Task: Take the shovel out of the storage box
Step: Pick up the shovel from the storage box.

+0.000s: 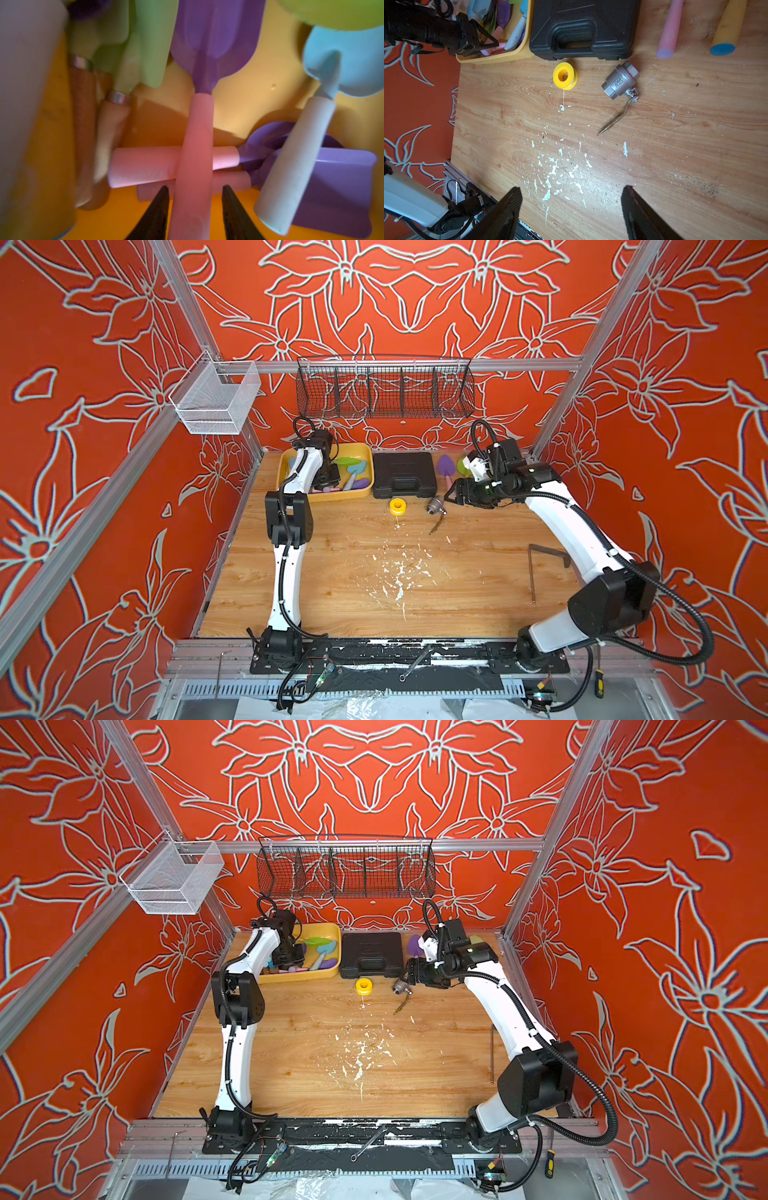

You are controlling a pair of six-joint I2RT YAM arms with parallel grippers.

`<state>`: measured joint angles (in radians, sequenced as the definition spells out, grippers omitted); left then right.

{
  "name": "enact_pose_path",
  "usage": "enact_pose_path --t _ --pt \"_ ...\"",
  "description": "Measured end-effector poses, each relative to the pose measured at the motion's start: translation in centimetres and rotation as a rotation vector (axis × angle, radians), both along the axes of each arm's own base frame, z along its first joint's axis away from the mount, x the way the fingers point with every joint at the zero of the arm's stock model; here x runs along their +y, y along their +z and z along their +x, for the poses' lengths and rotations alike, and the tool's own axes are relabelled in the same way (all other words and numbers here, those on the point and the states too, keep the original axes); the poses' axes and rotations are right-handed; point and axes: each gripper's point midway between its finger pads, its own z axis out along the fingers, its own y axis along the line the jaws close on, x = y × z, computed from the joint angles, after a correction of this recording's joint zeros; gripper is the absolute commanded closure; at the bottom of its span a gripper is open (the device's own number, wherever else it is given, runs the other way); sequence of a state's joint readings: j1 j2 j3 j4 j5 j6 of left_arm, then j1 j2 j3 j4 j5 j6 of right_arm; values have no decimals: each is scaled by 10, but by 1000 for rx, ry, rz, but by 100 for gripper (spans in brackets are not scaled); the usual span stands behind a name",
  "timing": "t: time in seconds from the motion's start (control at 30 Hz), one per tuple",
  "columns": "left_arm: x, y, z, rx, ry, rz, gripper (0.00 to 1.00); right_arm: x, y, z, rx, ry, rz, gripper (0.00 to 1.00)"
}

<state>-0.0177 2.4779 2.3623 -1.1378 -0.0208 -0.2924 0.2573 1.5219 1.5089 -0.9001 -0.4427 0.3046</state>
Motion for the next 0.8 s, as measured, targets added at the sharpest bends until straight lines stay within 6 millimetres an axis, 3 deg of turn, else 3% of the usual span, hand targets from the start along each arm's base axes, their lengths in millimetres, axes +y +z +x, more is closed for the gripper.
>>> enact_pose_path --t 0.2,0.47,0.6,0.8 --pt "-3 -6 -3 20 -10 -16 82 -3 1 0 -5 -20 -10 23" --pt "-6 1 -9 28 -11 -32 95 -8 0 2 -9 -40 -33 23" --pt "-12 17 -22 39 -10 -69 98 -11 -1 4 -12 -52 -47 23" --pt "-27 55 -51 72 2 -165 100 -12 -2 4 -14 -58 -56 23"
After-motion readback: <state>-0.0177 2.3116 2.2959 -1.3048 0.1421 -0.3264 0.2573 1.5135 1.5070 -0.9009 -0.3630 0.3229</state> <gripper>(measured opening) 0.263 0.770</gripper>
